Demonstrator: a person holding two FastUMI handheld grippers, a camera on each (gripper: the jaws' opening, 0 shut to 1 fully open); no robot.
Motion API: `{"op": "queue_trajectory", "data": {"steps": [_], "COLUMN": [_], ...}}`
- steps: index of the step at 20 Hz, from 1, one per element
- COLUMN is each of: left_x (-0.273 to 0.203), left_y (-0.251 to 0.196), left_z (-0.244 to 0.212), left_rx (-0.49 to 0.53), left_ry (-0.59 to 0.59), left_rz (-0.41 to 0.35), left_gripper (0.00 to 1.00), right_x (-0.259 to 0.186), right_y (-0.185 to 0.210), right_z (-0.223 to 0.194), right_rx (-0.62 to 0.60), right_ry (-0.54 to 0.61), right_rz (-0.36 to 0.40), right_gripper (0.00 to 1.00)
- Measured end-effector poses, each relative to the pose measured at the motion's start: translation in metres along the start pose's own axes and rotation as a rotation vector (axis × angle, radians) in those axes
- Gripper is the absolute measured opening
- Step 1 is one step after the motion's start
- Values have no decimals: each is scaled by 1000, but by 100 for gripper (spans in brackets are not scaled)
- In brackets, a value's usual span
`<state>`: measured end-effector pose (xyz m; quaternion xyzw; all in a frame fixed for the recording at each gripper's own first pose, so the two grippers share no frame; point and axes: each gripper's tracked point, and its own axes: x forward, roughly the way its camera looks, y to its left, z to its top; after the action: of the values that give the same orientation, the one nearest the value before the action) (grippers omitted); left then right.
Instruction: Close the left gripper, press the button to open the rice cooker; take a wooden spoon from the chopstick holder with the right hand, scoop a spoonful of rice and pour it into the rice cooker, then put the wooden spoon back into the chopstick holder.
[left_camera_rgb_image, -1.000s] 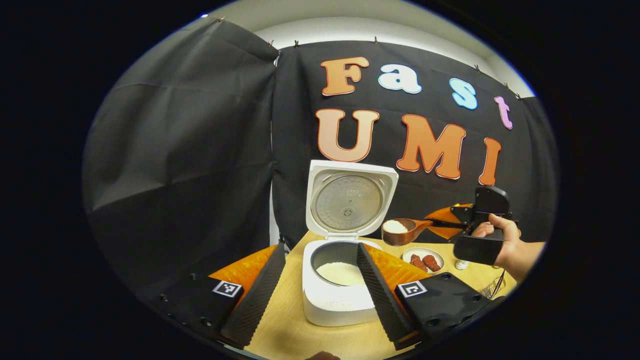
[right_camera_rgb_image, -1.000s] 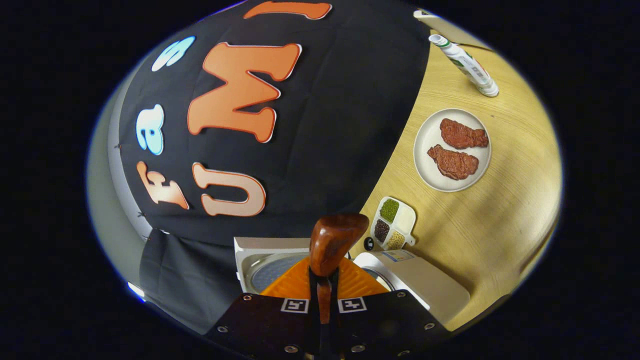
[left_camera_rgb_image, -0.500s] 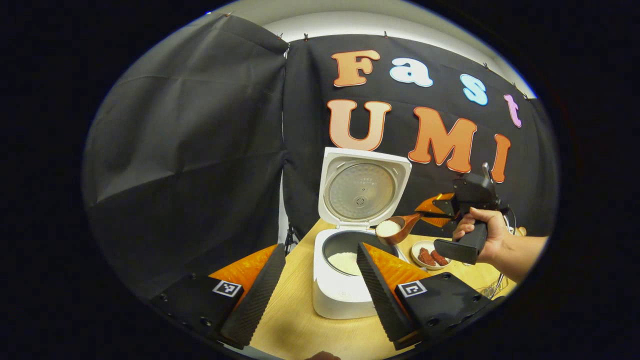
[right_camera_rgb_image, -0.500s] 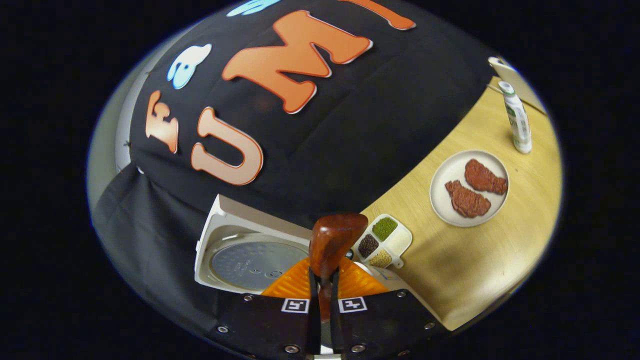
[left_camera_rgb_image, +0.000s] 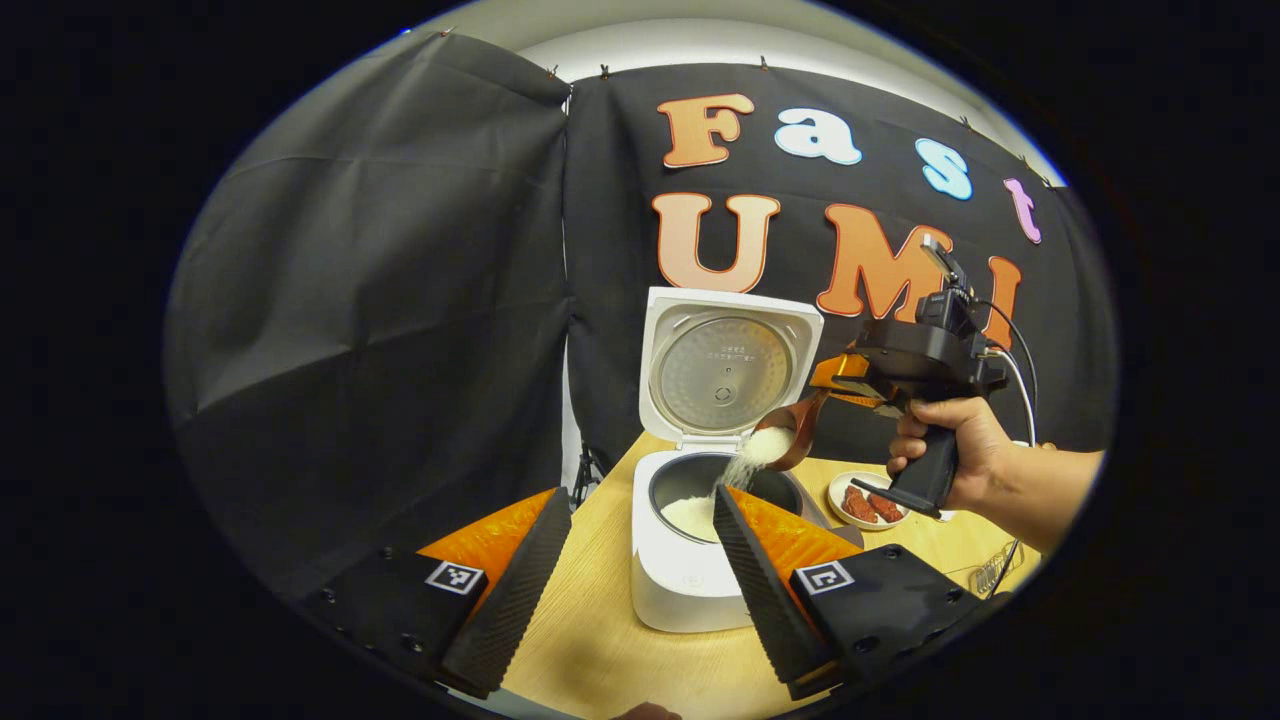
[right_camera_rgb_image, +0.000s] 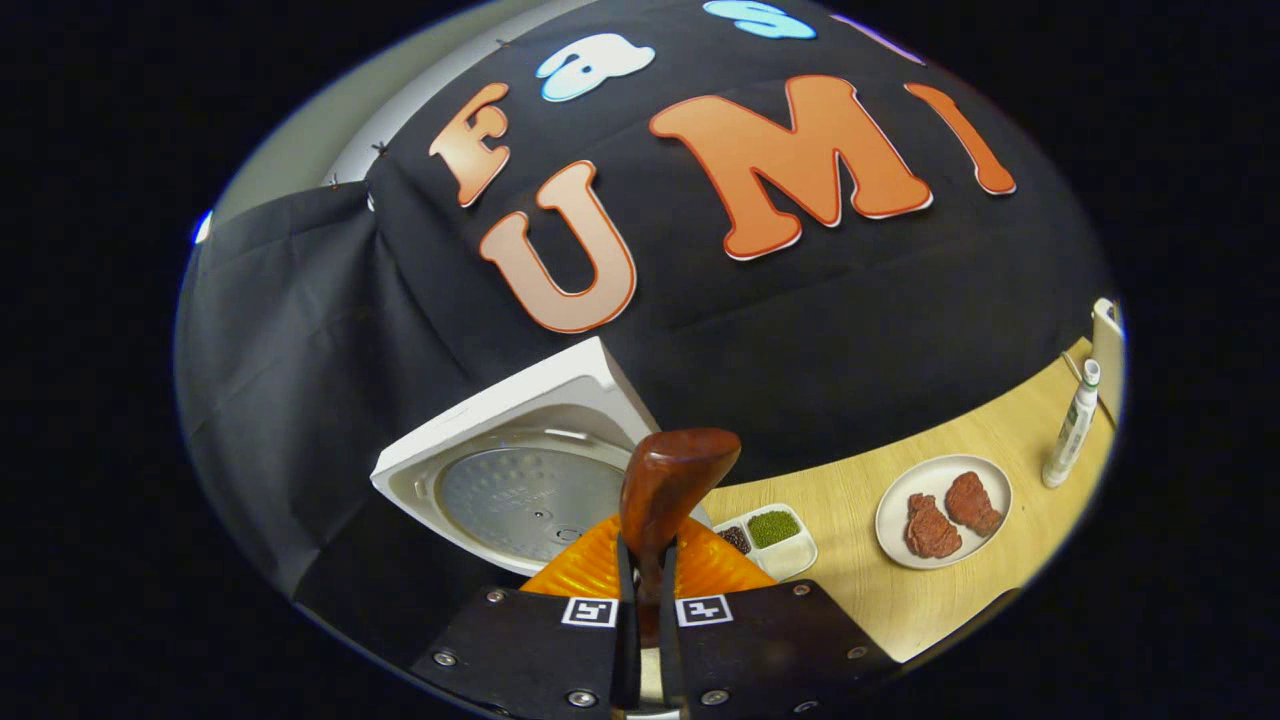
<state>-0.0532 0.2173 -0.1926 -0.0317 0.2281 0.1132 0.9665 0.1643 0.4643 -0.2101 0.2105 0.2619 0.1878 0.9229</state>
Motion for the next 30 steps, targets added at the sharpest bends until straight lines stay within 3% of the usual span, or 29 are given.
{"op": "queue_trajectory", "data": {"steps": [17,24,30], "left_x": [-2,-3,-3], "left_y": [8,9,15], "left_z": [-6,-8,1], "left_rx": [-11,-10,11], "left_ry": [3,8,-17], "left_rz": [5,14,38], "left_gripper": [98,98,98], "right_x": [-9,-21,-33], "right_y": [51,74,79], "right_z": [-1,-8,2], "right_rx": [-407,-630,-660], "right_ry": [-69,-132,-175], "right_rz": [121,177,215], "right_gripper": [7,7,7]}}
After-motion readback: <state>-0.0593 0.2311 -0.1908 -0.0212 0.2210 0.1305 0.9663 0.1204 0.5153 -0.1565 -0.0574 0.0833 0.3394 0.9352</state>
